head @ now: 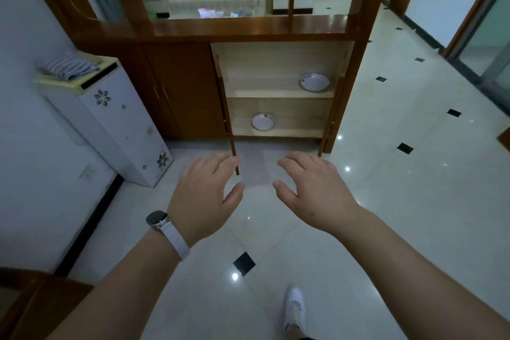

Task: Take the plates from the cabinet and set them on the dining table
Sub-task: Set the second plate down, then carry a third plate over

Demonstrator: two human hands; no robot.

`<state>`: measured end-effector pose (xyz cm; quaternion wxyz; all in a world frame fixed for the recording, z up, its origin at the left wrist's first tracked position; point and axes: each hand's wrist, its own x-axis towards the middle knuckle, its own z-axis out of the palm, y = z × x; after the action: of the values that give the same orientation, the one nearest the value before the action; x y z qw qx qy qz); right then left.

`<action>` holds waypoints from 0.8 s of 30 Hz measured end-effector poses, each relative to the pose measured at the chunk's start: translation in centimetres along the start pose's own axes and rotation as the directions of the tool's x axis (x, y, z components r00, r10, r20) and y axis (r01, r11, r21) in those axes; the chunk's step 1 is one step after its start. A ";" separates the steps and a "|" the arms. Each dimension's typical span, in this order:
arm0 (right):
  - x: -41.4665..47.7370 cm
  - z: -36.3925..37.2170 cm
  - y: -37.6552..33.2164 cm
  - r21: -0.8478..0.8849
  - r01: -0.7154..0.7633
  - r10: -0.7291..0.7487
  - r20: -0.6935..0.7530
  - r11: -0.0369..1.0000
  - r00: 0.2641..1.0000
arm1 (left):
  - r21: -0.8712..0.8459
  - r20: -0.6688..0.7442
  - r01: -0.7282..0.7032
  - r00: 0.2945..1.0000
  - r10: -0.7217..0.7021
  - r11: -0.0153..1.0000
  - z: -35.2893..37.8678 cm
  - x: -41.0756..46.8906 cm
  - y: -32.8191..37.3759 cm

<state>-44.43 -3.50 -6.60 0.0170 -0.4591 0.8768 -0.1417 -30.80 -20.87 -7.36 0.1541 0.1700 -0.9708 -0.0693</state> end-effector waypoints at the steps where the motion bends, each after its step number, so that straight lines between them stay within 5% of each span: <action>1: 1.6 -0.2 1.1 0.001 0.007 -0.007 -0.001 1.000 1.000 | 0.010 0.006 -0.002 1.000 0.002 1.000 0.4 1.8 0.0; 11: 14.9 -3.1 12.2 -0.039 0.006 -0.008 -0.029 0.999 1.000 | 0.060 0.015 -0.043 0.999 0.042 0.997 4.6 18.2 0.7; 24: 29.5 -0.7 16.7 -0.088 -0.069 0.068 -0.021 0.994 0.997 | 0.049 0.032 -0.092 0.995 0.090 0.995 10.1 32.9 -7.2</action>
<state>-74.94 -18.30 -7.38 -0.0064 -0.4279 0.8976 -0.1061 -61.29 -38.32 -9.16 0.1384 0.1284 -0.9812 -0.0401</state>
